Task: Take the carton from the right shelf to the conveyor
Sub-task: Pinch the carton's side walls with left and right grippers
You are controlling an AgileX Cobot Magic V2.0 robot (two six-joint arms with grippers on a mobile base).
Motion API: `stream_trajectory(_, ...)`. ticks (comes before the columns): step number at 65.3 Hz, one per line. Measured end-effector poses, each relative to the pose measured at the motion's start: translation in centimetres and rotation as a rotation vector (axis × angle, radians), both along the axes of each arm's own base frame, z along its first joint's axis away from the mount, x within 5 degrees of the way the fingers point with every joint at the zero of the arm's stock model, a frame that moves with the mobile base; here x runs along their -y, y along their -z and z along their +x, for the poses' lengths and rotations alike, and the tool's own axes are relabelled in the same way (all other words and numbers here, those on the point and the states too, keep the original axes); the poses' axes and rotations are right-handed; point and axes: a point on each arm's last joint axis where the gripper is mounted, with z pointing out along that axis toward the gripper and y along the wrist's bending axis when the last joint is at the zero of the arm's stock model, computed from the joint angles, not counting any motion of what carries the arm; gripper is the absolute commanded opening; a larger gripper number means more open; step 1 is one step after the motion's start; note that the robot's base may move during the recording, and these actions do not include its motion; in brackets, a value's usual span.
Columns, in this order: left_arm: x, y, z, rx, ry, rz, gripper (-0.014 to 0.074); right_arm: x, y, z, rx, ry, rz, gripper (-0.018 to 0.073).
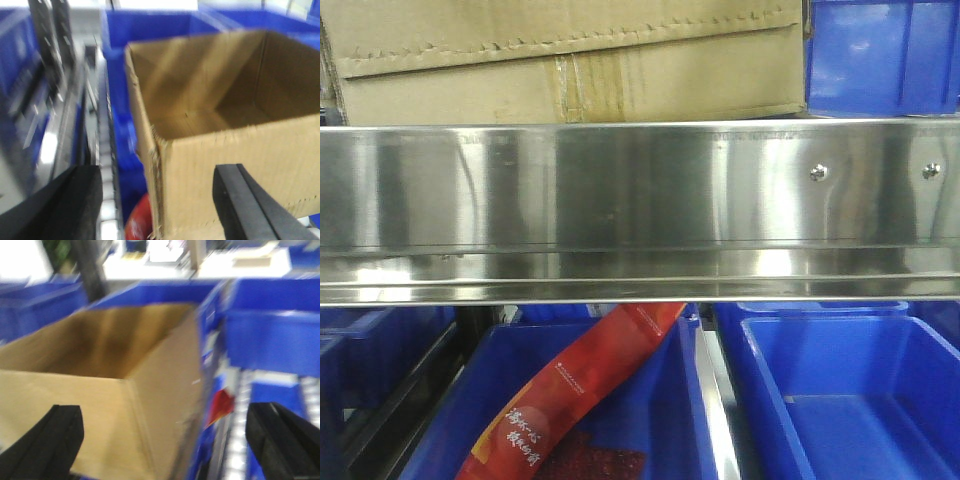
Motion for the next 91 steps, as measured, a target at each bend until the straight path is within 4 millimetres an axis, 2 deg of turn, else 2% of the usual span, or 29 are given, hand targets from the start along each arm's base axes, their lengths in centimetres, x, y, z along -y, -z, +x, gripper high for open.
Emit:
stream_trajectory(8, 0.6, -0.9, 3.5, -0.092, -0.006, -0.004, 0.0384, -1.7, -1.8, 3.7, -0.103, -0.034, -0.077, 0.0558)
stream_trajectory(18, 1.2, -1.2, 7.6, -0.175, -0.022, -0.021, 0.0384, -2.6, -2.4, 7.9, -0.261, 0.024, -0.162, 0.0558)
stream_trajectory(23, 1.5, -1.4, 9.5, -0.184, -0.031, -0.038, 0.0384, -3.4, -2.9, 10.3, -0.273, 0.040, -0.171, 0.0558)
stream_trajectory(31, 2.0, -1.2, 12.4, -0.200, -0.036, -0.043, 0.0384, -5.1, -3.3, 12.6, -0.262, 0.028, -0.166, 0.0558)
stream_trajectory(43, 2.6, -0.1, 16.0, -0.228, -0.041, -0.046, 0.0384, -7.8, -1.6, 16.2, -0.292, 0.003, -0.182, 0.0558)
stream_trajectory(54, 2.4, 2.4, 18.8, -0.295, -0.063, -0.042, 0.0384, -8.9, 1.4, 19.3, -0.353, 0.024, -0.236, 0.0558)
stream_trajectory(73, 1.6, 5.0, 21.7, -0.331, -0.097, -0.045, 0.0379, -9.8, 4.2, 21.8, -0.411, 0.042, -0.287, 0.0552)
stream_trajectory(76, 1.6, 5.4, 22.0, -0.336, -0.099, -0.047, 0.0365, -9.9, 4.5, 22.0, -0.417, 0.042, -0.290, 0.0522)
stream_trajectory(82, 1.7, 5.8, 22.3, -0.348, -0.095, -0.054, 0.0272, -10.0, 5.0, 22.3, -0.427, 0.041, -0.295, 0.0417)
stream_trajectory(91, 1.9, 6.4, 22.6, -0.380, -0.089, -0.064, -0.0003, -10.0, 5.1, 22.4, -0.429, 0.041, -0.296, 0.0085)
